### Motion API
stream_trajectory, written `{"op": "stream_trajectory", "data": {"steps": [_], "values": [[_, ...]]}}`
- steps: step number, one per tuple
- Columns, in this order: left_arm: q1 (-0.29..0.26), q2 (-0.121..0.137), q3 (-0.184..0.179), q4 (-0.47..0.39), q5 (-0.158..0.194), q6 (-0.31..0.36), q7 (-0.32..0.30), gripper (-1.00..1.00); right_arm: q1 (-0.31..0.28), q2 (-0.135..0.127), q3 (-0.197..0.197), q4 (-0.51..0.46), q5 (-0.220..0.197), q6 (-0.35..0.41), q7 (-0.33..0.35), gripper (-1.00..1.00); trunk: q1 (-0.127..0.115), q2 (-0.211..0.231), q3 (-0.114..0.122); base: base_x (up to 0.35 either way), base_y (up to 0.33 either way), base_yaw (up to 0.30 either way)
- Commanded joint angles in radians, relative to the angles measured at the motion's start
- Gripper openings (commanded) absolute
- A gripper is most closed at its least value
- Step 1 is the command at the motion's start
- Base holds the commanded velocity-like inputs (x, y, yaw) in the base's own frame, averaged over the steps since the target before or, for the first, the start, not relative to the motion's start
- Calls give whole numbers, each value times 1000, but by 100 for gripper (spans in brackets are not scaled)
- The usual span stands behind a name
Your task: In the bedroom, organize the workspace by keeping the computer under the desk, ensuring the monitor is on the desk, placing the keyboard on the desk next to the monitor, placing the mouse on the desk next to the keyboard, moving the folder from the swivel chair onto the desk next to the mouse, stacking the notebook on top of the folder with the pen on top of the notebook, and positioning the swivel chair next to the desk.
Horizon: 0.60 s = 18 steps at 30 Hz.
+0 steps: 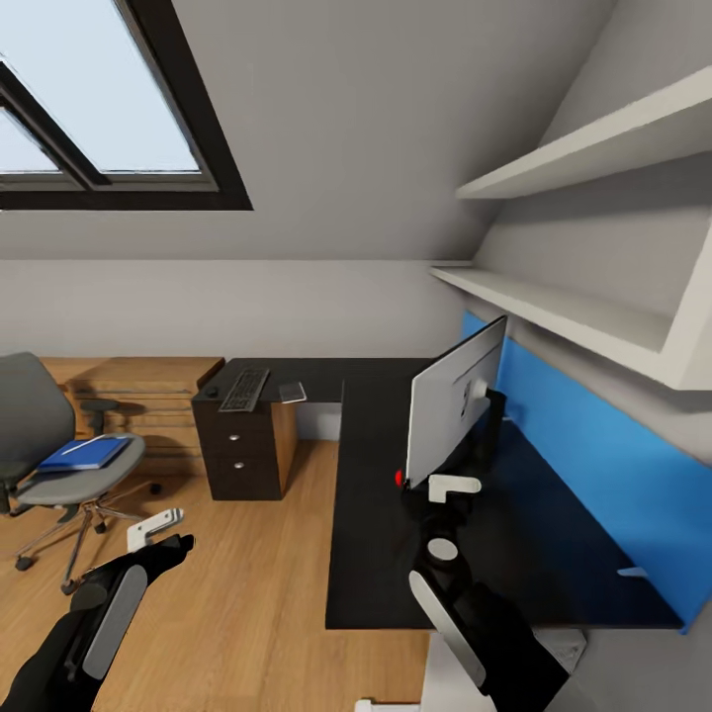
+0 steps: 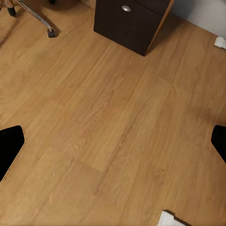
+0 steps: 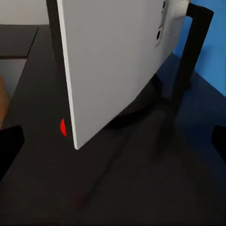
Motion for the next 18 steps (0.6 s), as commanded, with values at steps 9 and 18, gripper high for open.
{"op": "stream_trajectory", "data": {"steps": [9,18], "values": [[-1,0,-1,-1,11,3,8,100,7,-1,5,0,39,-39,-8,100,0,-1,-2,58,312,0],[-1,0,-1,-1,11,3,8,100,13,2,4,21,159,-177,-60,100,0,-1,-2,172,138,0]]}}
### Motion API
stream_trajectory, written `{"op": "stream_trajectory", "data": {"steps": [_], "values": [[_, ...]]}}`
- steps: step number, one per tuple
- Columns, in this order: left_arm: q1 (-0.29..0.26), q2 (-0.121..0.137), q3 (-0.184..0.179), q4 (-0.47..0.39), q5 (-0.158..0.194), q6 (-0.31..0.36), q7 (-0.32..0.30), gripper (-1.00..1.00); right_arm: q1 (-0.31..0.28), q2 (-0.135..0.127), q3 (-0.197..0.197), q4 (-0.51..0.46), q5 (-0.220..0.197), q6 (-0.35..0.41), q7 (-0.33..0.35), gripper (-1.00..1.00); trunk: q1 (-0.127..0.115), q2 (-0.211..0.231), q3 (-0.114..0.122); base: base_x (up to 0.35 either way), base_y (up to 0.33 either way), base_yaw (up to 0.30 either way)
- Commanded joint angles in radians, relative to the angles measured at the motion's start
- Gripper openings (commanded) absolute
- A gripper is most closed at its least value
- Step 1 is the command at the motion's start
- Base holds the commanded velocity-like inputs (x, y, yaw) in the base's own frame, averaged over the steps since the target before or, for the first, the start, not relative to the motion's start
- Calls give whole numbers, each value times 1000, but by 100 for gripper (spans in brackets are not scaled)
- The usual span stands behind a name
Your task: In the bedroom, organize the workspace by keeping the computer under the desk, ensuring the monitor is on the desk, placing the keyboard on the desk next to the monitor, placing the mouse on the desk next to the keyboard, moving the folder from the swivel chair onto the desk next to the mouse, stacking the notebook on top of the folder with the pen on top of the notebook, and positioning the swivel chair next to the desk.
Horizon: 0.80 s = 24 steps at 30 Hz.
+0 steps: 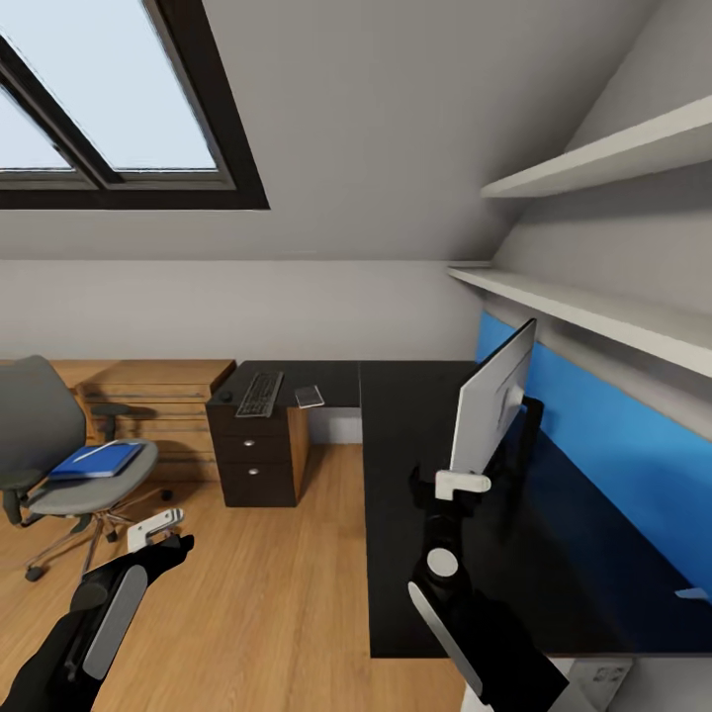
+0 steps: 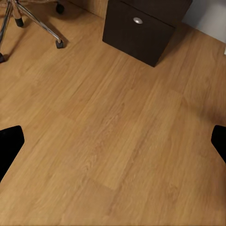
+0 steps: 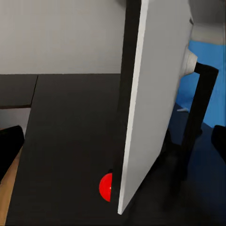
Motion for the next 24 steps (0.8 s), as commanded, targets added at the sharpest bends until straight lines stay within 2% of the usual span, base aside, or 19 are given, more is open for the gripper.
{"op": "stream_trajectory", "data": {"steps": [1,3,8,19,24], "values": [[-1,0,-1,-1,11,3,8,100,-1,0,1,3,-2,-5,-12,100,0,-1,-2,30,13,0],[-1,0,-1,-1,11,3,8,100,-1,0,-2,22,1,-42,-22,100,0,-1,-2,20,8,0],[-1,0,-1,-1,11,4,8,100,-1,1,-5,59,3,-80,-30,100,0,-1,-2,8,3,0],[-1,0,-1,-2,11,5,8,100,-1,1,-15,76,4,-91,-37,100,0,-1,-2,5,0,0],[-1,0,-1,-1,11,5,8,100,-1,0,-37,79,4,-89,-42,100,0,-1,-2,226,0,0]]}}
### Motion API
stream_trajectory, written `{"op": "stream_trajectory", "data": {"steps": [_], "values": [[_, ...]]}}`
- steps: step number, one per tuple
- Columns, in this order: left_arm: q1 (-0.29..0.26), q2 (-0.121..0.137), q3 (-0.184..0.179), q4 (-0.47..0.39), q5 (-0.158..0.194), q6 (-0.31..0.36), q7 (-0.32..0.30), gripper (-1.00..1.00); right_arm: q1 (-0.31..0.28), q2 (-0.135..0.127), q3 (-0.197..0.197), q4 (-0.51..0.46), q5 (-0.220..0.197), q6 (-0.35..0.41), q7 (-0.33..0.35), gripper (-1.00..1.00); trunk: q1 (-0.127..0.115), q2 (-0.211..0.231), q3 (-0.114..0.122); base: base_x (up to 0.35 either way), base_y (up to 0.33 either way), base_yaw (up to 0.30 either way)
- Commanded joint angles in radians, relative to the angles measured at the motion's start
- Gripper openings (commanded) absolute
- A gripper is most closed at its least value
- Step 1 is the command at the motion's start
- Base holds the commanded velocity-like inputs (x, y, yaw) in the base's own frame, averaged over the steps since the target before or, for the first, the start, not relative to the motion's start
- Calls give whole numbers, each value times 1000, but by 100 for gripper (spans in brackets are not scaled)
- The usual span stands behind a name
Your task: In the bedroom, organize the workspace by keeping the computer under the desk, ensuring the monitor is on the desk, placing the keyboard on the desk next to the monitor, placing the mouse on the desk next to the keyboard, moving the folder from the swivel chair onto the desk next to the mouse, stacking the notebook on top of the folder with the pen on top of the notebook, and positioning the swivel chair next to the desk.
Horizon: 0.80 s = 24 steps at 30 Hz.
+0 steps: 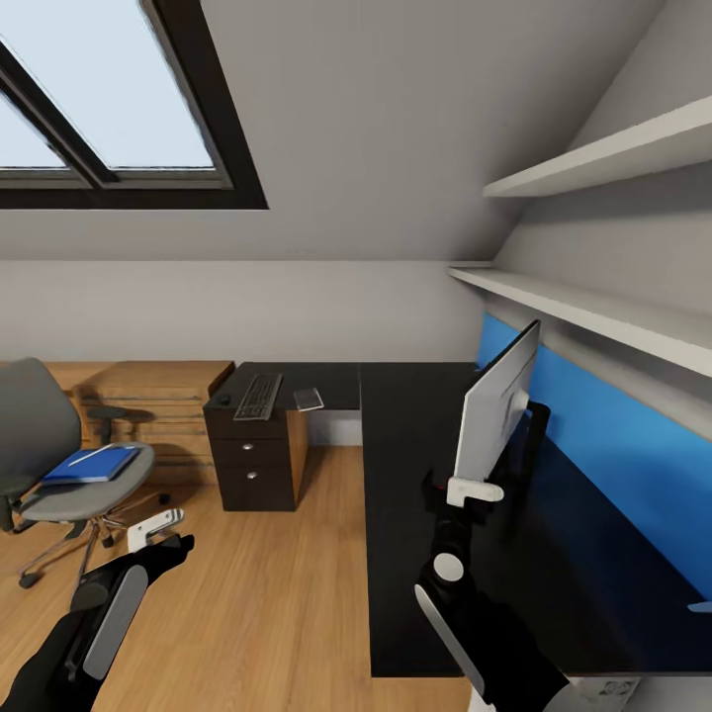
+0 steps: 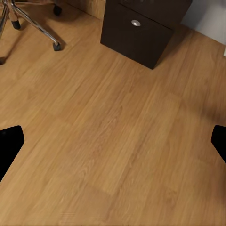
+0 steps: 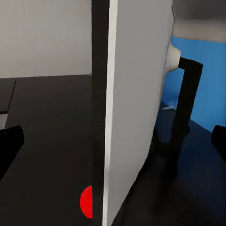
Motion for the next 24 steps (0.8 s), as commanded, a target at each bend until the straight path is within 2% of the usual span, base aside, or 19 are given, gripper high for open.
{"op": "stream_trajectory", "data": {"steps": [1,7,13,24], "values": [[-1,0,0,-1,11,3,8,100,-1,-1,1,-1,-6,1,-6,100,1,-1,-2,163,0,0],[-1,0,-2,-1,11,3,8,100,-2,-1,-7,7,-7,3,-5,100,1,-1,-2,49,0,0],[-1,-1,-2,-1,11,5,8,100,-4,-1,-21,53,-7,4,-2,100,1,-1,-2,167,0,0],[-1,-1,-2,-2,11,5,8,100,-4,-1,-23,57,-7,4,-2,100,1,-1,-2,68,0,0]]}}
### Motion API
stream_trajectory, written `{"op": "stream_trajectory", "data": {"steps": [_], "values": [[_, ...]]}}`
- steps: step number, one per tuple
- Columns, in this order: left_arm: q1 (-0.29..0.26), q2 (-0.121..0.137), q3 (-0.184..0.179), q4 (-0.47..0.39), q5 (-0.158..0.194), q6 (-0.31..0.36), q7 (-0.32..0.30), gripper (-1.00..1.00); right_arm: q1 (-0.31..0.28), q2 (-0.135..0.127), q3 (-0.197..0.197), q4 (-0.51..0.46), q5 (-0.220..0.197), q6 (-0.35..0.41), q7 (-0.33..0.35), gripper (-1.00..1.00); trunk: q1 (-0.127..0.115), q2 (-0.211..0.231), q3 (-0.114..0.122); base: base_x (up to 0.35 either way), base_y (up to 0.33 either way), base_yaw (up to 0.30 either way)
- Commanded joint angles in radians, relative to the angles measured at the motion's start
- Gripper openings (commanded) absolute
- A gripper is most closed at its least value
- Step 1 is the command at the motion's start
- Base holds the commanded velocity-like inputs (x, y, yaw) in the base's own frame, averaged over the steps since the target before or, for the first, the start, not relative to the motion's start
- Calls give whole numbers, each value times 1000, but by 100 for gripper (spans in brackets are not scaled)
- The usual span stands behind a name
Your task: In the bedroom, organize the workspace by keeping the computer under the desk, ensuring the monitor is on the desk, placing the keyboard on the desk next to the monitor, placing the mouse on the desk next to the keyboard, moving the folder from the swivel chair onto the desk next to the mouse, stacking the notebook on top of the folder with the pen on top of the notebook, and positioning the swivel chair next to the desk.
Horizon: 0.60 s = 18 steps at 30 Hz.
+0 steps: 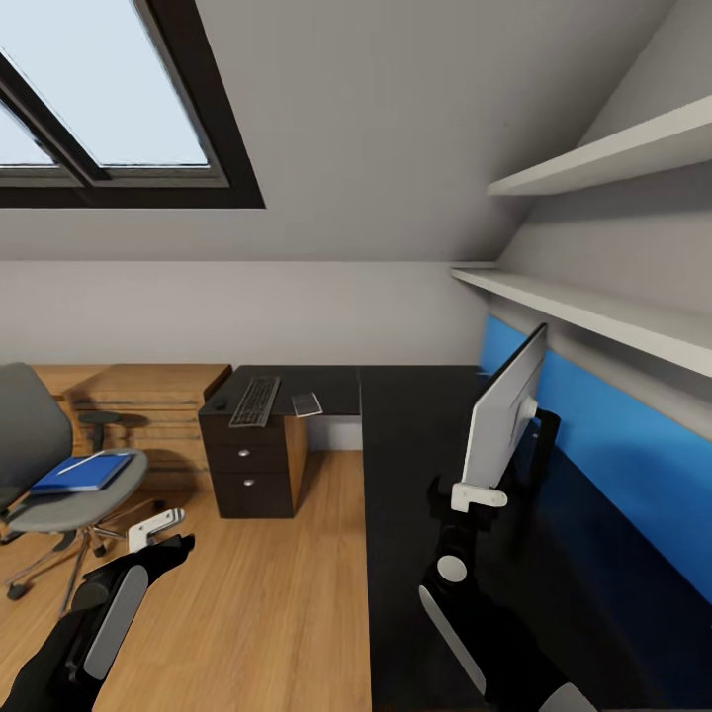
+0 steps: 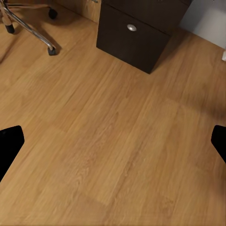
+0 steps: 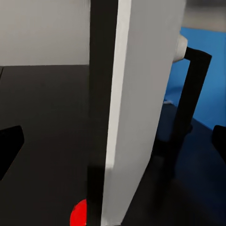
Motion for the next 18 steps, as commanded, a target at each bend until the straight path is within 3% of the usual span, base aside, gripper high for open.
{"op": "stream_trajectory", "data": {"steps": [1,6,18], "values": [[-1,0,0,-1,11,3,8,100,-1,-1,3,-1,-6,1,-6,100,1,-1,-2,219,0,0],[-1,0,0,-1,11,3,8,100,-1,-1,3,-1,-6,1,-6,100,1,-1,-2,180,0,0],[-1,1,0,0,12,3,8,100,-1,-2,-2,-1,-6,1,-7,100,1,-1,-2,60,0,0]]}}
